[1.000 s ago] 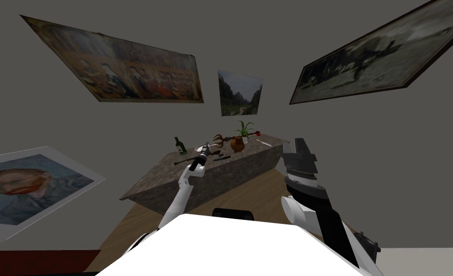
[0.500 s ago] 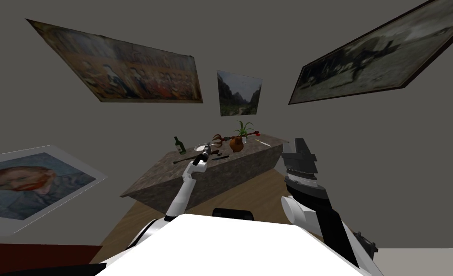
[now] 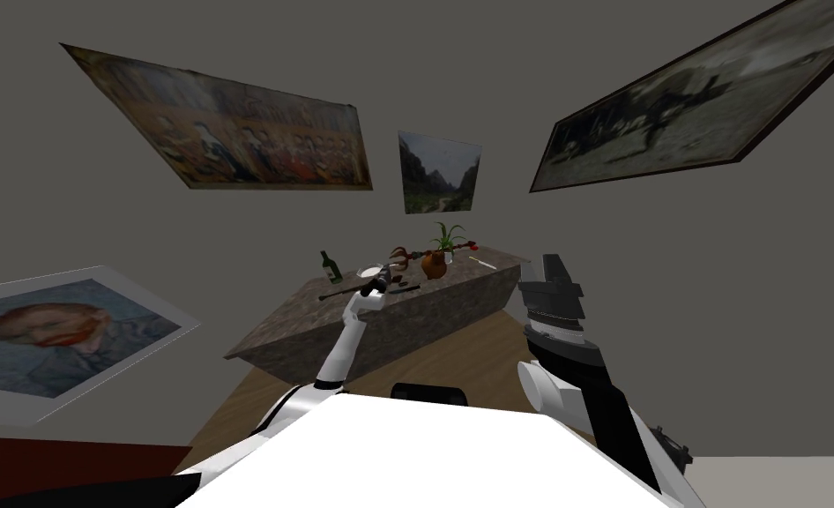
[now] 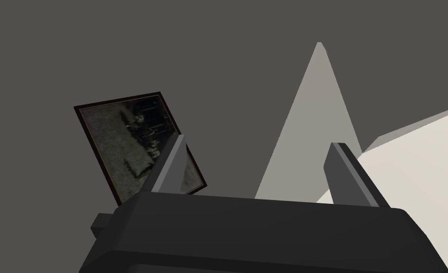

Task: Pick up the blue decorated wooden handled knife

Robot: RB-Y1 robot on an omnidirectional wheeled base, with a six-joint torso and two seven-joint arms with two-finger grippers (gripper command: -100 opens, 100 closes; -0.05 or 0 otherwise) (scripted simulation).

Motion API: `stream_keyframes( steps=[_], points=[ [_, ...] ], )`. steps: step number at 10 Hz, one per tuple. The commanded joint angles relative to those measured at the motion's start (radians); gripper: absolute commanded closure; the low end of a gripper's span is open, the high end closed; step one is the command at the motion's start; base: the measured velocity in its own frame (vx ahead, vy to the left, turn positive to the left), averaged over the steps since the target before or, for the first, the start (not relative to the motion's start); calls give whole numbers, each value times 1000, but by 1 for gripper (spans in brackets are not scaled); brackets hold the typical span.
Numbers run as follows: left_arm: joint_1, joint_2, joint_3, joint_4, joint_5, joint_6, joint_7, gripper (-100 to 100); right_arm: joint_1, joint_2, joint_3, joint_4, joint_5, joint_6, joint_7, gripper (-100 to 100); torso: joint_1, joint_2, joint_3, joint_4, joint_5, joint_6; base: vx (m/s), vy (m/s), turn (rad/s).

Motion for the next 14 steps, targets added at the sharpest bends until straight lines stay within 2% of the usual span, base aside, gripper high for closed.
stream_keyframes(
  steps=[1, 2, 3, 4, 5, 6, 7, 8, 9, 10, 11, 12, 13, 14],
  points=[
    [-49, -1, 4, 50, 11, 50, 20, -100, 0, 0, 0, 0, 0, 0, 0, 0, 0, 0, 0, 0, 0, 0, -10, -51, 13],
    [-49, -1, 4, 54, 11, 81, 20, -100, 0, 0, 0, 0, 0, 0, 0, 0, 0, 0, 0, 0, 0, 0, -5, -42, 5],
    [-49, -1, 4, 54, 11, 89, 20, -100, 0, 0, 0, 0, 0, 0, 0, 0, 0, -1, 0, 0, 0, 0, 0, -18, 1],
    [-91, -4, 7, 97, 19, 128, 38, -100, 0, 0, 0, 0, 0, 0, 0, 0, 2, -1, 0, 0, 0, 0, -7, -30, 11],
    [-91, -4, 7, 97, 19, 153, 38, -100, 0, 0, 0, 0, 0, 0, 0, 0, 1, -1, 0, 0, 0, 0, -5, -31, 5],
    [-131, -8, 10, 139, 26, 180, 57, -100, 0, 0, 0, 0, 0, 0, 0, 0, 1, -1, 0, 0, 0, 0, 2, -38, 11],
    [-131, -8, 10, 139, 26, 209, 57, -100, 0, 0, 0, 0, 0, 0, 0, 0, 1, -1, -1, 0, 0, 0, 2, -31, 4],
    [-131, -8, 10, 139, 26, 217, 57, -100, 0, 0, 0, 0, 0, 0, 0, 0, 1, -1, -1, 0, 0, 0, -1, -14, -1],
    [-170, -11, 14, 182, 34, 255, 77, -100, 0, 0, 0, 0, 0, 0, 0, 0, 2, -1, 0, 0, 0, 0, 0, -19, 9],
    [-170, -11, 14, 182, 34, 280, 77, -100, 0, 0, 0, 0, 0, 0, 0, 0, 2, -1, -1, 0, 0, 0, 3, -25, 3],
    [-208, -14, 17, 225, 42, 305, 97, -100, 0, 0, 0, 0, 0, 0, 0, 0, 2, -1, -1, 0, 0, 0, 5, -34, 9],
    [-208, -14, 17, 225, 42, 335, 97, -100, 0, 0, 0, 0, 0, 0, 0, 0, 1, -1, -1, 0, 0, 0, 4, -25, 2],
    [-208, -14, 17, 225, 42, 342, 97, -100, 0, 0, 0, 0, 0, 0, 0, 0, 1, -1, -1, 0, 0, 0, 3, -9, 0],
    [-244, -17, 21, 268, 50, 379, 117, -100, 0, 0, 0, 0, 0, 0, 0, 0, 2, -1, -1, 0, 1, 0, 9, -16, 5]
  ],
)
